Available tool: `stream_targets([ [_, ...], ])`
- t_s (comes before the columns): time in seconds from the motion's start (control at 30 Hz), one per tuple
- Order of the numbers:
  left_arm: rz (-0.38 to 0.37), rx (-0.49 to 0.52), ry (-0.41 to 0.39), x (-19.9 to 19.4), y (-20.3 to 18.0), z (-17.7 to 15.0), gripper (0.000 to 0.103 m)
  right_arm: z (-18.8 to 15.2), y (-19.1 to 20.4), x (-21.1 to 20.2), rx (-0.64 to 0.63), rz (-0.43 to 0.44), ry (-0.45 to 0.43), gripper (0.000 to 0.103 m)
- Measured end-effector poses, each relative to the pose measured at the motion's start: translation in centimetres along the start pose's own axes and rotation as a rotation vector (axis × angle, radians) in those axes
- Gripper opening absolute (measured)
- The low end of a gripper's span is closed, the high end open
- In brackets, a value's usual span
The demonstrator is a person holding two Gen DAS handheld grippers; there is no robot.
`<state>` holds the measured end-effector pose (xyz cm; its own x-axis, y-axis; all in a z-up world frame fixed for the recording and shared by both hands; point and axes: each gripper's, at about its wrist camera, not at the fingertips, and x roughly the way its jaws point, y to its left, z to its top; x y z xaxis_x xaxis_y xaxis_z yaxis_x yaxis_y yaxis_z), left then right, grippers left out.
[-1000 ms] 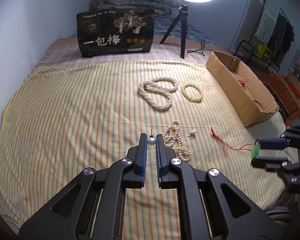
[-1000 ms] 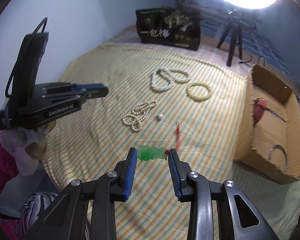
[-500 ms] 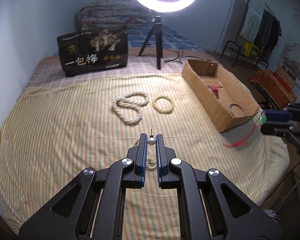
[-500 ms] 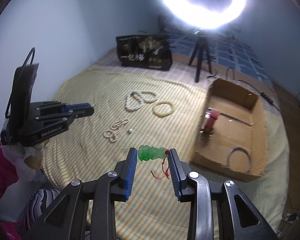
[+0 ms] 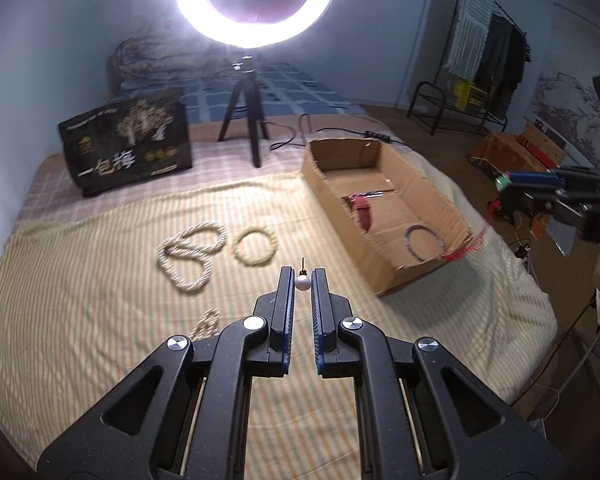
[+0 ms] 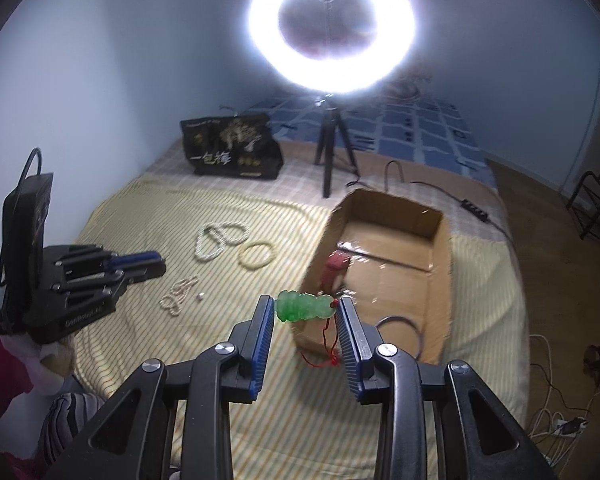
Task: Organize jewelry
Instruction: 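Carry the jade pendant in the right tool and pearl earring in the left tool to the box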
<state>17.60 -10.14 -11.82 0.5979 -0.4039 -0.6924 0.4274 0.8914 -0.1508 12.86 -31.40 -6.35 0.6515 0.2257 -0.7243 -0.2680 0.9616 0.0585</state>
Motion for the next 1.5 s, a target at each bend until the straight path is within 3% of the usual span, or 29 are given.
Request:
stream_targets([
  [0.3,-0.044,0.030,-0.008,1.6,-3.4,1.9,0.006,1.4,-3.3,0.7,0.036,-0.028,-0.017,0.032],
  [0.73,-0.088,0.069,0.013,6.2,-6.9,3.9,0.006,2.8,-7.7,4.9,0.104,-0.037,-0.007,0.032],
  [1.5,-0.101,0.080,0.065,12.5,-8.9,4.6,0.006,4.6,-13.5,12.1,0.201,-0.023,0.016,0.033],
])
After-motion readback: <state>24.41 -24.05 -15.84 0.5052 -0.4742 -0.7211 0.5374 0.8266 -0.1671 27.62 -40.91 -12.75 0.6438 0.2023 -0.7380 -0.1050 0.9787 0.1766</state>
